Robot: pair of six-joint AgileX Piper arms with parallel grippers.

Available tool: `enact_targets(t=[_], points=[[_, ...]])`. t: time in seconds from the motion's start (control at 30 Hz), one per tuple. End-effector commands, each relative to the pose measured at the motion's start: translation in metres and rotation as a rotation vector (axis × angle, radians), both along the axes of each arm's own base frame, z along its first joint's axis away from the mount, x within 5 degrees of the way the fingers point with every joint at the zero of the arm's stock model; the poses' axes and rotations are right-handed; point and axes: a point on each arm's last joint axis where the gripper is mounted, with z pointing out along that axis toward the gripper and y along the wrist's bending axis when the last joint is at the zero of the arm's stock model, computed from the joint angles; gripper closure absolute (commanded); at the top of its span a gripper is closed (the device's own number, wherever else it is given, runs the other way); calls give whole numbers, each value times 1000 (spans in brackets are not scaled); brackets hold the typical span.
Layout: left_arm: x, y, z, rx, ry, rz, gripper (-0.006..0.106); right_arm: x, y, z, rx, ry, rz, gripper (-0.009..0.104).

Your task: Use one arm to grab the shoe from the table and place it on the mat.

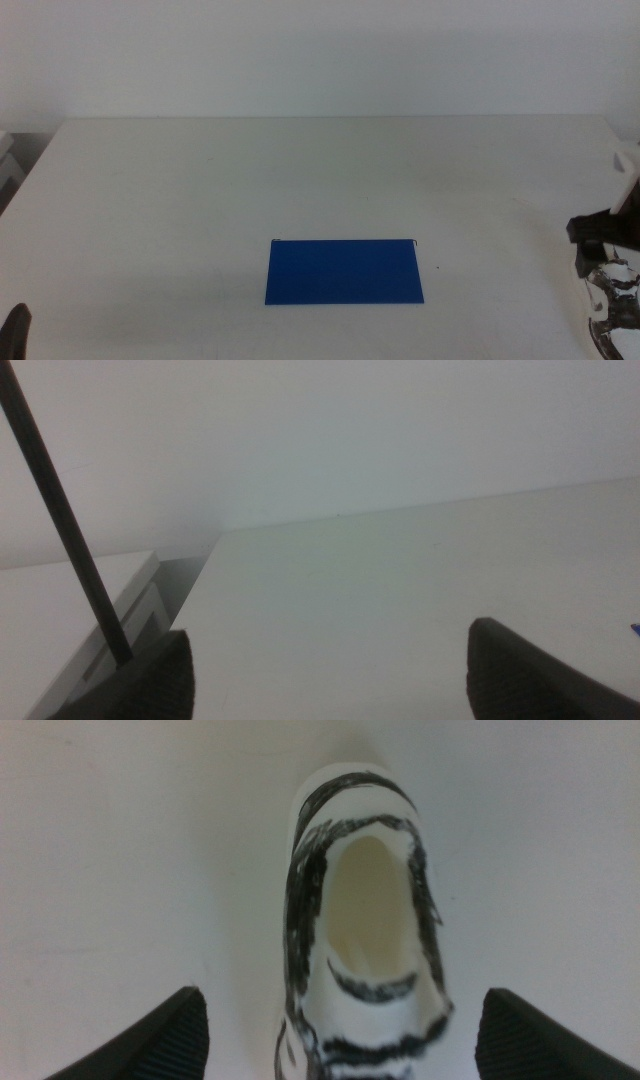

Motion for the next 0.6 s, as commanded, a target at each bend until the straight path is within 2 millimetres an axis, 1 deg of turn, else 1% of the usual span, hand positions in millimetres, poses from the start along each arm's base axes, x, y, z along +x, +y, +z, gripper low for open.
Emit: enact_targets(t=[0.0, 0.2, 0.37, 0.47, 0.57], points=[[0, -1, 6, -11, -83, -9, 7, 3, -2, 5, -6, -79, -11, 3], [0, -1, 6, -11, -83, -9, 7, 6, -3, -18, -8, -18, -24, 3], [0, -1, 6, -11, -83, -9, 7, 5, -3, -31, -11, 11, -21, 6], [0, -1, 6, -11, -83, -9, 7, 4, -3, -34, -10, 8, -20, 12], [0, -1, 6, -11, -83, -9, 7, 4, -3, -34, -9, 7, -27, 24]])
